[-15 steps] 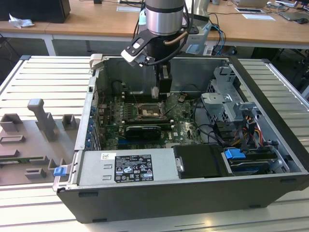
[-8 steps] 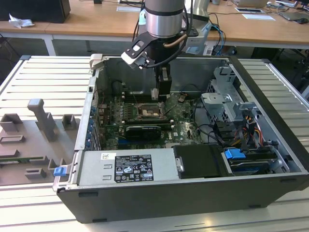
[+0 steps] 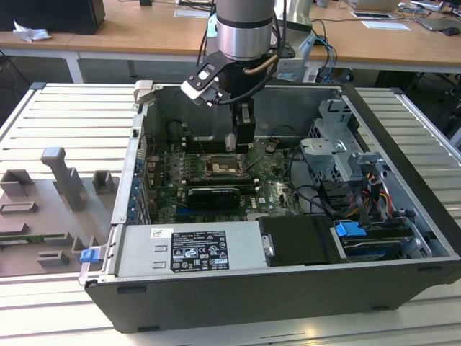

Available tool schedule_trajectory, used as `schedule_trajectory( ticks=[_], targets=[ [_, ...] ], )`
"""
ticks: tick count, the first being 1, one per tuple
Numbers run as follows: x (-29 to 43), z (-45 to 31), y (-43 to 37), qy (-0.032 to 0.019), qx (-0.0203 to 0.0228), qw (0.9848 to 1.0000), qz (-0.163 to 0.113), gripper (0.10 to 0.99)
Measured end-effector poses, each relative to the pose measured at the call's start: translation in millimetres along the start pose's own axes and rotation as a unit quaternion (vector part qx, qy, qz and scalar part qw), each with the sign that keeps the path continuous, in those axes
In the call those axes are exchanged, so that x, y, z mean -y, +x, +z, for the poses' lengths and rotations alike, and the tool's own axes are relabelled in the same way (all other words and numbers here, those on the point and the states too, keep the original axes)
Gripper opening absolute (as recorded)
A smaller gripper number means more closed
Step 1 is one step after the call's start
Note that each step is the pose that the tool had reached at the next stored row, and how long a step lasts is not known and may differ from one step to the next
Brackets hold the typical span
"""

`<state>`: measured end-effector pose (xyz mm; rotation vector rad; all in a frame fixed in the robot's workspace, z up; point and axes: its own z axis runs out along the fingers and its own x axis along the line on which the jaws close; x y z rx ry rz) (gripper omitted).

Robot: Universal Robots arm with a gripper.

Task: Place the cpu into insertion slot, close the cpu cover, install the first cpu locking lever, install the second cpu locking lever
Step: 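Place the cpu into insertion slot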

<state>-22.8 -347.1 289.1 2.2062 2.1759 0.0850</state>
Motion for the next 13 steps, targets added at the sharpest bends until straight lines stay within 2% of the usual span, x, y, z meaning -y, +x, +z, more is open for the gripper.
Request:
schedule_trajectory(
  ticks=[13],
  targets=[
    [0.6, 8.3, -0.1, 0.0006, 0.0001, 1.0, 0.001, 0.541]
  ],
)
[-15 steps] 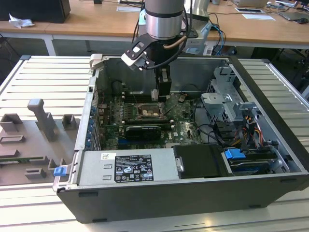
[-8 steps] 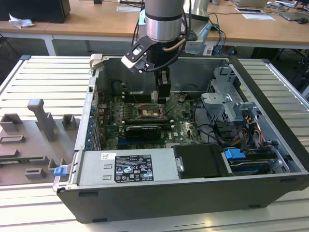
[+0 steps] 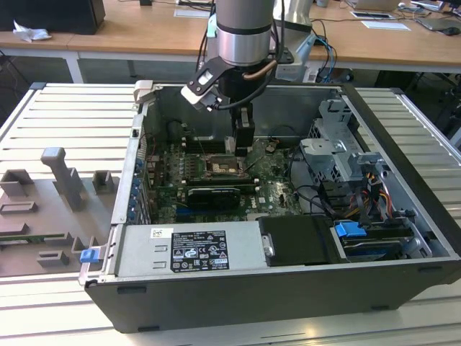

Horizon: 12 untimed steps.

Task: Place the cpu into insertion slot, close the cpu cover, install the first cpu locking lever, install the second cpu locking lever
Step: 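Place the cpu into insertion slot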

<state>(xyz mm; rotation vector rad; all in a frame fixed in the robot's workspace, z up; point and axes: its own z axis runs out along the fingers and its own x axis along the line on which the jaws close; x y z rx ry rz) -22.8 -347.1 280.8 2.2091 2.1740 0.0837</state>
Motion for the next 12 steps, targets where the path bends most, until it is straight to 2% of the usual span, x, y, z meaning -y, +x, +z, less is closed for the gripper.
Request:
schedule_trajectory(
  ticks=[12],
  targets=[
    [0.4, 5.7, 0.0, 0.0, 0.0, 1.0, 0.001, 0.541]
  ],
)
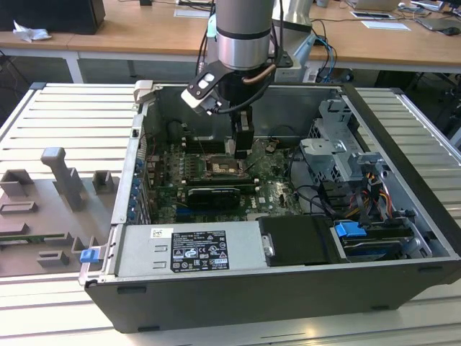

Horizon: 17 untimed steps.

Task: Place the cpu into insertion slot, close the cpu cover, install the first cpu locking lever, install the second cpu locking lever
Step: 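Place the cpu into insertion slot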

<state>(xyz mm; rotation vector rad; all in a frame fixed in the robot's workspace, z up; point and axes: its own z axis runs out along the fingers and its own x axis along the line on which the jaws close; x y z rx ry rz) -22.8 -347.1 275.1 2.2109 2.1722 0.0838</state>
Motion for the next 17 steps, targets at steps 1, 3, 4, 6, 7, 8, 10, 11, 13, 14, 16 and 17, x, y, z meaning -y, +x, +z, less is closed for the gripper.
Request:
schedule_trajectory(
  ticks=[1, 3, 4, 6, 7, 8, 10, 11, 13, 14, 16, 17],
  targets=[
    [0.0, 0.5, 0.0, 0.0, 0.0, 1.0, 0.0, 0.541],
    [0.1, 1.7, 0.0, 0.0001, 0.0, 1.0, 0.0, 0.541],
    [0.2, 2.1, 0.0, 0.0002, 0.0, 1.0, 0.0, 0.541],
    [0.2, 2.9, 0.0, 0.0003, 0.0001, 1.0, 0.0, 0.541],
    [0.3, 3.9, -0.1, 0.0007, 0.0001, 1.0, 0.0, 0.541],
    [0.4, 4.9, -0.1, 0.001, 0.0001, 1.0, 0.0, 0.541],
    [0.5, 6.5, -0.1, 0.002, 0.0001, 1.0, 0.0, 0.541],
    [0.5, 7.4, -0.1, 0.0022, 0.0001, 1.0, 0.0, 0.541],
    [0.6, 8.4, -0.1, 0.0023, 0.0001, 1.0, 0.0, 0.541],
    [0.6, 8.8, -0.1, 0.0024, 0.0001, 1.0, 0.0, 0.541],
    [0.8, 11.3, 0.0, 0.0032, 0.0001, 1.0, 0.0, 0.541],
    [0.8, 12.2, 0.3, 0.0035, 0.0002, 1.0, 0.0, 0.541]
  ],
)
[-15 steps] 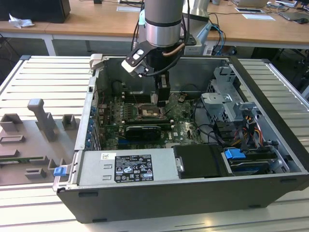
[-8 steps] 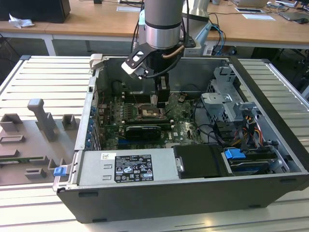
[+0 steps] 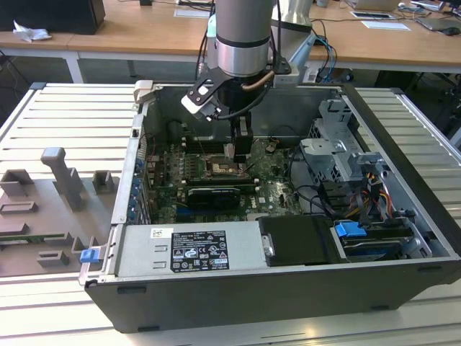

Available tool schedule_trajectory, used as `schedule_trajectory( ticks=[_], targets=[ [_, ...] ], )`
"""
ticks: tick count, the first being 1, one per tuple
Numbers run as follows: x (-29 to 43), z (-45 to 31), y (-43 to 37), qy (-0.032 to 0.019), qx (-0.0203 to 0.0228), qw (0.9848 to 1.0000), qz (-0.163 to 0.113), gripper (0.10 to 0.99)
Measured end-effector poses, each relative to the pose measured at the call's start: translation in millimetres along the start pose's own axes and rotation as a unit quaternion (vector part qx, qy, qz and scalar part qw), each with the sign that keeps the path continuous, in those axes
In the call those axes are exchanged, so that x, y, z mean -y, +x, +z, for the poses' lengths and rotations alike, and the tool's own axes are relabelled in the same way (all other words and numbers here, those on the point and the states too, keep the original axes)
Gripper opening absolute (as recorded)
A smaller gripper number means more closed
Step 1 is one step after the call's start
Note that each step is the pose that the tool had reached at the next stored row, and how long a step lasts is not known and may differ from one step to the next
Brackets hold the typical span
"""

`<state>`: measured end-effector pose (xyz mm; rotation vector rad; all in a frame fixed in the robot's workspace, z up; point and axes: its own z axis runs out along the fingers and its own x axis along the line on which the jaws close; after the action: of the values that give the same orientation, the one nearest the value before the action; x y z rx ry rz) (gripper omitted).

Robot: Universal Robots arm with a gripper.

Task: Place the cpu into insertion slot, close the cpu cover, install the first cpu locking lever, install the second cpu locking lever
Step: 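Place the cpu into insertion slot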

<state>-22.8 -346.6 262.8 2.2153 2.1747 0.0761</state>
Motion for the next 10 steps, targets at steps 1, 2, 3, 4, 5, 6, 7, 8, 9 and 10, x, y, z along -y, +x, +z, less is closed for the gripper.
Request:
schedule_trajectory(
  ticks=[1, 2, 3, 4, 5, 6, 7, 8, 9, 10],
  targets=[
    [0.3, 3.0, 0.9, 0.0002, 0.0, 1.0, 0.0, 0.541],
    [0.4, 4.4, 1.7, 0.0002, 0.0, 1.0, 0.0, 0.541],
    [1.1, 7.5, 3.0, 0.0002, -0.0001, 1.0, 0.0, 0.541],
    [3.0, 16.6, 5.8, 0.0003, -0.001, 1.0, -0.003, 0.541],
    [4.4, 20.2, 5.8, 0.0004, -0.0006, 1.0, -0.003, 0.541],
    [4.5, 21.2, 5.9, 0.0003, -0.0005, 1.0, -0.003, 0.541],
    [4.5, 21.7, 5.9, 0.0003, -0.0006, 1.0, -0.003, 0.541],
    [4.6, 22.0, 5.9, 0.0002, 0.0002, 1.0, -0.003, 0.541],
    [4.6, 22.6, 5.9, 0.0002, 0.0009, 1.0, -0.003, 0.541],
    [4.7, 23.5, 5.9, 0.0002, 0.0018, 1.0, -0.003, 0.541]
  ],
)
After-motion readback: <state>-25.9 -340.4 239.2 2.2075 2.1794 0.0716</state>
